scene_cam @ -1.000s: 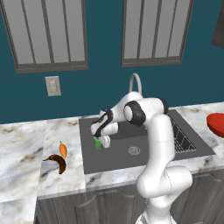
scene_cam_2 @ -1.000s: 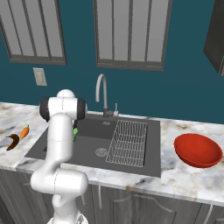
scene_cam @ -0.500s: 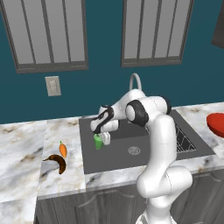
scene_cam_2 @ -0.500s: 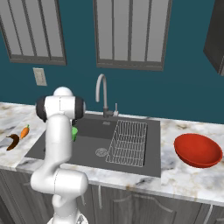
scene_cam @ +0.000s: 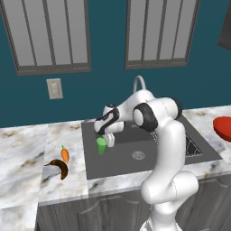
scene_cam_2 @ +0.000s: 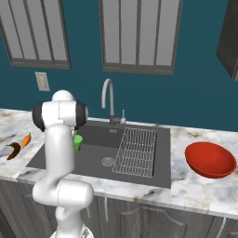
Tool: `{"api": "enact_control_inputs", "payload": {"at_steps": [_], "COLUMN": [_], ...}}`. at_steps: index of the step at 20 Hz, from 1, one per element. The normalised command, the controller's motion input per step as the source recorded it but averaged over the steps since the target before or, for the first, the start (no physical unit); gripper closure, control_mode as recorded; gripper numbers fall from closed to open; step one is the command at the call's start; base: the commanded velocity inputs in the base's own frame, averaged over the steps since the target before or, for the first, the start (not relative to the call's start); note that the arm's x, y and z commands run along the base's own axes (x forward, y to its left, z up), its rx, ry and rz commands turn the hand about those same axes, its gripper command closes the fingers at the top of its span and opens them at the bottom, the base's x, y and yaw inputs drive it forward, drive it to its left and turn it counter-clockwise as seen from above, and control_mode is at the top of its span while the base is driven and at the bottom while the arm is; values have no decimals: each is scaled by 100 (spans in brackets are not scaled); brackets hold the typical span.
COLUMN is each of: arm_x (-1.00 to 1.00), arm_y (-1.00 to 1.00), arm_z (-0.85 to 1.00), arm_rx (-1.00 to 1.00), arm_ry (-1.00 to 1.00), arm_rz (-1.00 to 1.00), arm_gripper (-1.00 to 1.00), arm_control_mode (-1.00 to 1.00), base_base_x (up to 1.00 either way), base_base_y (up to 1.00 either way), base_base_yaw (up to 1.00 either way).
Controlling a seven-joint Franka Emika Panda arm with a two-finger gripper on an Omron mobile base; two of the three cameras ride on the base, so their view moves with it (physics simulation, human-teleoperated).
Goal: Remove the carrot and banana from the sink. Then move the bowl and cup from the counter to the sink for washing.
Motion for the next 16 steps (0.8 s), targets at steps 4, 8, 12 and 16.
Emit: {"api": "enact_control_inputs", "payload": {"at_steps": [4, 8, 12, 16], "arm_x": [-18, -18, -19, -19], "arm_y": [-7, -8, -5, -4], "arm_z": [32, 31, 33, 35], "arm_rx": [0, -1, -3, -5], "arm_ry": [0, 0, 0, 0], "arm_rz": [-15, -17, -17, -17], "arm_gripper": [-100, -100, -100, -100], "arm_control_mode": [-100, -100, -100, -100], "base_base_x": [0, 0, 0, 0], "base_base_y": [0, 0, 0, 0], "base_base_yaw": [0, 0, 0, 0]}}
